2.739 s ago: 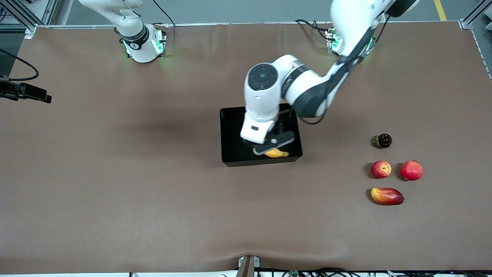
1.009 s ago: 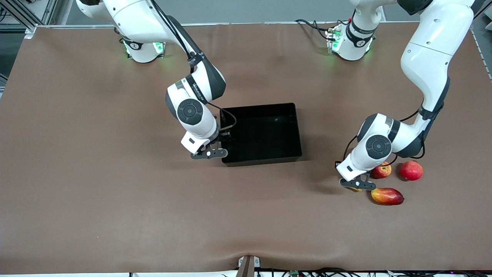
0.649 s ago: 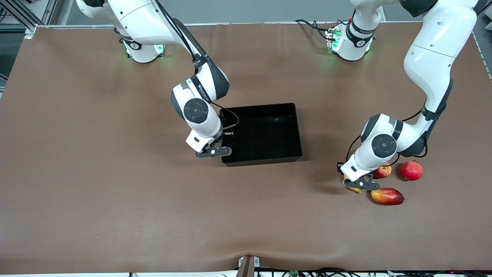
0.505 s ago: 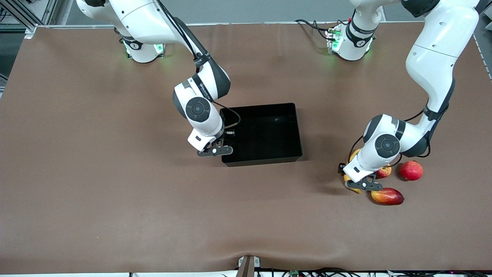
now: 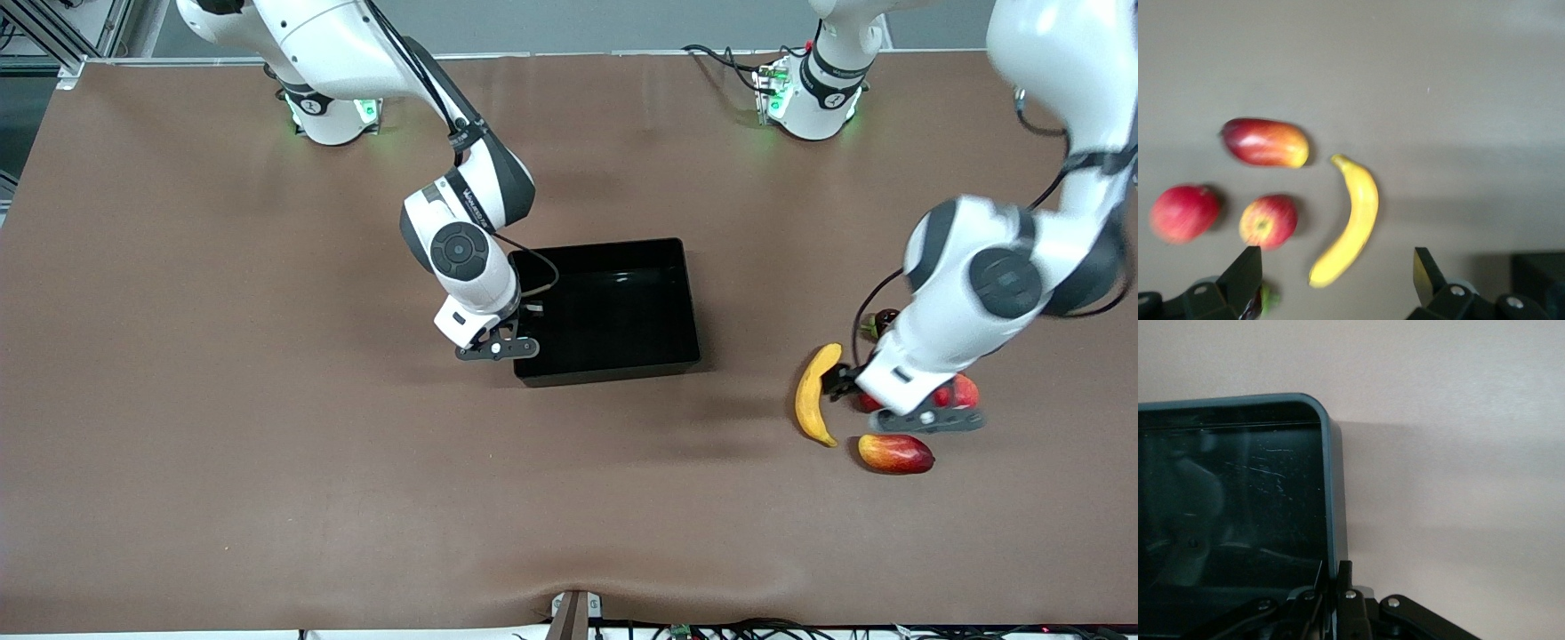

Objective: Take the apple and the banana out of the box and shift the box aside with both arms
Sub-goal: 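Lower the banana beside the fruits and open the left gripper, then drag the black box away while the left gripper withdraws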

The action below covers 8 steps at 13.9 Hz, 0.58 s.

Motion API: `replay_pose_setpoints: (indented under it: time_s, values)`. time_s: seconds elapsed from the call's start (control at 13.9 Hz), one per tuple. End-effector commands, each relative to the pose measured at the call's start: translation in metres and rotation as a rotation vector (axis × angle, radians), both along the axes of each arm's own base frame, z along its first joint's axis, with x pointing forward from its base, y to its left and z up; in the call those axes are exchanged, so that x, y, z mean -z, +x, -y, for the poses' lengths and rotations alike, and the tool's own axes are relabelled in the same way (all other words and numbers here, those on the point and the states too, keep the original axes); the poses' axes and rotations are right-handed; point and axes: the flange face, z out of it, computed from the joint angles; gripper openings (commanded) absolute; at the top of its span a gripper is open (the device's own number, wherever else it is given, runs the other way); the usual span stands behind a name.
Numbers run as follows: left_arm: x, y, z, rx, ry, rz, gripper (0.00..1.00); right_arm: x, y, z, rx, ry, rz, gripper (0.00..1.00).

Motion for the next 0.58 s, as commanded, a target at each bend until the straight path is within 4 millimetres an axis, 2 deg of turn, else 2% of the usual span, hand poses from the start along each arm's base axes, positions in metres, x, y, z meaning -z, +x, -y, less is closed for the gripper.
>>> replay_pose_setpoints:
  time_s: [0.0,0.07,0.22,0.29,0.36,0.5]
  values:
    - [-0.060,-0.010,-0.010,-0.039,0.005,-0.070,1.00,-0.063,0.027,0.045,0.080,0.017,-0.039,0.00]
    - [-0.084,-0.016,-0.011,-0.046,0.017,-0.078,1.00,-0.082,0.040,0.071,0.098,0.045,-0.032,0.00]
    - [-0.130,-0.032,-0.015,-0.060,0.037,-0.058,1.00,-0.107,0.056,0.123,0.145,0.095,-0.083,0.00]
    - [-0.153,-0.045,-0.015,-0.064,0.052,-0.046,1.00,-0.112,0.069,0.164,0.193,0.099,-0.098,0.00]
    - [-0.174,-0.060,-0.014,-0.043,0.066,-0.040,1.00,-0.116,0.076,0.195,0.199,0.102,-0.116,0.00]
    - [-0.200,-0.080,-0.016,-0.041,0.029,-0.043,1.00,-0.116,0.083,0.257,0.197,0.096,-0.156,0.00]
